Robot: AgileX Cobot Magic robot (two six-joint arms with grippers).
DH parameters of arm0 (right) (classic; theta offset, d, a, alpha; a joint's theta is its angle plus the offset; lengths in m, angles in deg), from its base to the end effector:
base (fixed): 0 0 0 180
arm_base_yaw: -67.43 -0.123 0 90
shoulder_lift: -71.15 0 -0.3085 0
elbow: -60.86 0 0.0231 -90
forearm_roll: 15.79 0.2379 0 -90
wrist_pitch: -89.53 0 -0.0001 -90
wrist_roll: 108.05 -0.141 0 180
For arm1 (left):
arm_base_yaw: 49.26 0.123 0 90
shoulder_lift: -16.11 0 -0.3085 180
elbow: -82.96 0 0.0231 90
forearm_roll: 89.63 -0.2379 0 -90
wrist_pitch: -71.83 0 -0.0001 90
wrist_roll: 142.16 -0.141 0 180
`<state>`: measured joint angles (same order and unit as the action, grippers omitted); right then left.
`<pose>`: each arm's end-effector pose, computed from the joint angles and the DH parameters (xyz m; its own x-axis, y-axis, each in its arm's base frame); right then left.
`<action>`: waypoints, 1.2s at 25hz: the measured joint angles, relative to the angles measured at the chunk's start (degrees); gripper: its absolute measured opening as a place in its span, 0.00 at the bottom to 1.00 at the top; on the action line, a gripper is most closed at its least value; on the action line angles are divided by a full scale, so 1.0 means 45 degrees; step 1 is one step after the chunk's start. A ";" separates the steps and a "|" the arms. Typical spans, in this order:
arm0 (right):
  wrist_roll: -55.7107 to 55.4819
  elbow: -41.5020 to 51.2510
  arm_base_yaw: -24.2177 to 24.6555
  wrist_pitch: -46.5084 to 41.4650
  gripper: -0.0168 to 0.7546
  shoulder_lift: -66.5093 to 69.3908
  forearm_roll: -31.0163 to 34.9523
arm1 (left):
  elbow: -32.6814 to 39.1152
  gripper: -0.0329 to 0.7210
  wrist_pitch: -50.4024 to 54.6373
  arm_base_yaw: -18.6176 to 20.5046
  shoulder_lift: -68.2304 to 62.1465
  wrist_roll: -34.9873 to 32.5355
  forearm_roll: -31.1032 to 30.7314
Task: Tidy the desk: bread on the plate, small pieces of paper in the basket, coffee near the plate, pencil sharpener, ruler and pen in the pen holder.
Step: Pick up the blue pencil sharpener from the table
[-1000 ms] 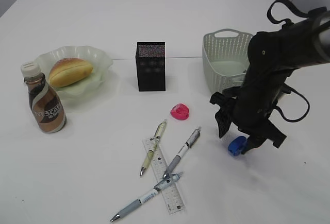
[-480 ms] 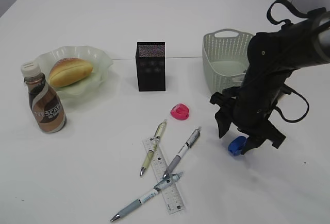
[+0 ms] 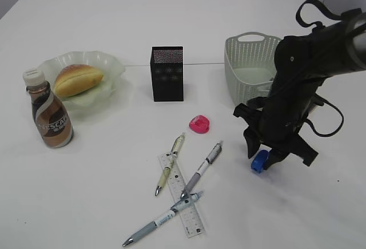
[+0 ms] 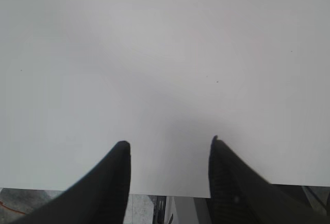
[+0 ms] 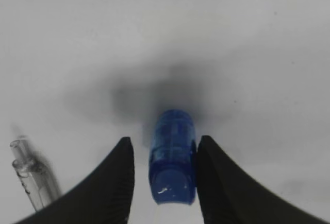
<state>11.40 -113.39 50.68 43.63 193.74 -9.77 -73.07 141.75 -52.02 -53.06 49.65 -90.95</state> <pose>0.3622 0.1201 0.1136 -0.6730 0.7393 0.0238 0.7357 0.6657 0.1252 0.1700 -0.0051 0.2865 -0.9450 -0.1515 -0.2898 -0.1471 0.9884 -0.0371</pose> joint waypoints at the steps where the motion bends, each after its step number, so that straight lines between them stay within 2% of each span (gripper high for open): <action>1: 0.0000 0.0000 0.0000 0.0004 0.39 0.0000 0.0000 | 0.0000 0.52 0.0009 0.0000 0.0000 0.0000 0.0000; 7: 0.0000 0.0000 0.0000 -0.0028 0.34 0.0000 0.0000 | 0.0000 0.51 0.0059 0.0000 0.0000 0.0000 0.0000; 30: 0.0000 0.0000 0.0000 -0.0286 0.34 0.0290 -0.0159 | 0.0000 0.48 0.0086 0.0000 0.0000 0.0000 0.0000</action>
<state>11.40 -113.39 50.68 42.34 195.04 -10.48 -73.07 142.13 -52.02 -53.06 49.65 -90.95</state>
